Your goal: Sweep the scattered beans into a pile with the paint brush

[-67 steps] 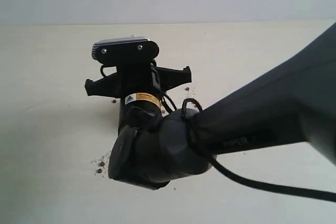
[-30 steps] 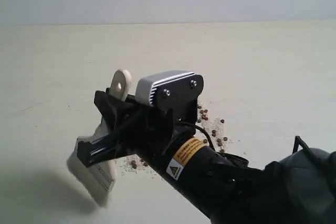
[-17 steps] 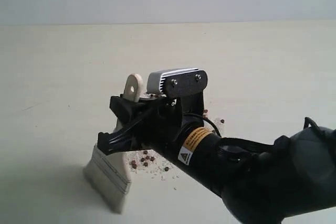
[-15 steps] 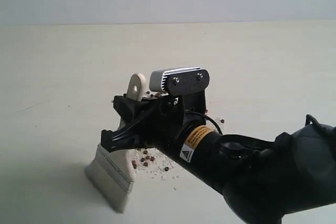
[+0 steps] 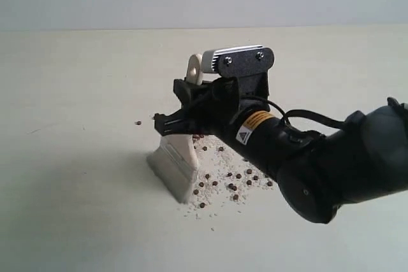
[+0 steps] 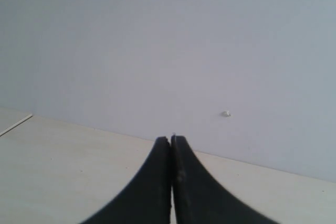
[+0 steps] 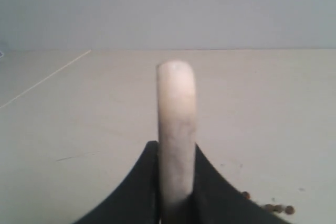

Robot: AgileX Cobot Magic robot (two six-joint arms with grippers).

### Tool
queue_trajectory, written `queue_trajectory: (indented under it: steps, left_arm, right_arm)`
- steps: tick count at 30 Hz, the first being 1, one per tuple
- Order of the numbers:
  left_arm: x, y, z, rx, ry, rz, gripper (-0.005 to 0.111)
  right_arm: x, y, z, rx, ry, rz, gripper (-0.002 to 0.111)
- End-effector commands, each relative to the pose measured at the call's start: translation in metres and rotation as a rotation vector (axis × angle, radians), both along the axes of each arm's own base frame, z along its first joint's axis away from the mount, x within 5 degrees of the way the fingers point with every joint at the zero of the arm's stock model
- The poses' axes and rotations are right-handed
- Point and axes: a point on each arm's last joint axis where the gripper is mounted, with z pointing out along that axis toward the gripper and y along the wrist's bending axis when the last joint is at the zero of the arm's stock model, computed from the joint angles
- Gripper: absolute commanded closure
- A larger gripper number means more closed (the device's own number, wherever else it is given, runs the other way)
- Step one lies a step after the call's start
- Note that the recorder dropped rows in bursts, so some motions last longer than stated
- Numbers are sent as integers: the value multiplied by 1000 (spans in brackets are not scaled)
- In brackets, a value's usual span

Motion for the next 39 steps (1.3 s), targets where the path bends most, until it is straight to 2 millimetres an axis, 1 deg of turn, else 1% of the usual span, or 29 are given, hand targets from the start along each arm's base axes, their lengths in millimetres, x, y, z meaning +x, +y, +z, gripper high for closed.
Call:
queue_trajectory:
  steps: [1,4,7,10,16,18,21,23,26,30,33,36,39]
  left_arm:
    - [0,0,-1,-9,-3,3,107]
    - [0,0,-1,-9,-3,3,107]
    - [0,0,-1,-9,-3,3,107]
    - [0,0,-1,-9,-3,3,107]
    - [0,0,-1,-9,-3,3,107]
    - [0,0,-1,-9,-3,3,107]
    - [0,0,-1,-9,-3,3,107]
    - [0,0,-1,-9,-3,3,107]
    - [0,0,-1,-9,-3,3,107]
    - [0,0,-1,-9,-3,3,107]
    - [0,0,-1,-9,-3,3,107]
    - [0,0,-1,-9,-3,3,107]
    - [0,0,-1,-9,-3,3,107]
  right_arm:
    - [17,-6,6,-28,-29,-44,108]
    - [21,-7,9,-22,-39,-48,108]
    - [17,-3,19,-22,-78,18,108]
    - [11,-1,35,19,-77,77,108]
    - [-5,-2,75,106,-81,183,108]
    - [-14,-1,82,66,-79,267,108]
    - [-28,0,88,-56,-115,411,108]
    - [-36,-3,90,-86,-127,460,108]
    - [-44,-17,89,-78,-142,462,108]
    - [-64,-42,80,7,-191,562,108]
    - [-73,-58,72,65,-204,624,108]
    - [-75,-65,66,83,-203,692,108]
    - [-73,-66,56,76,-160,733,108]
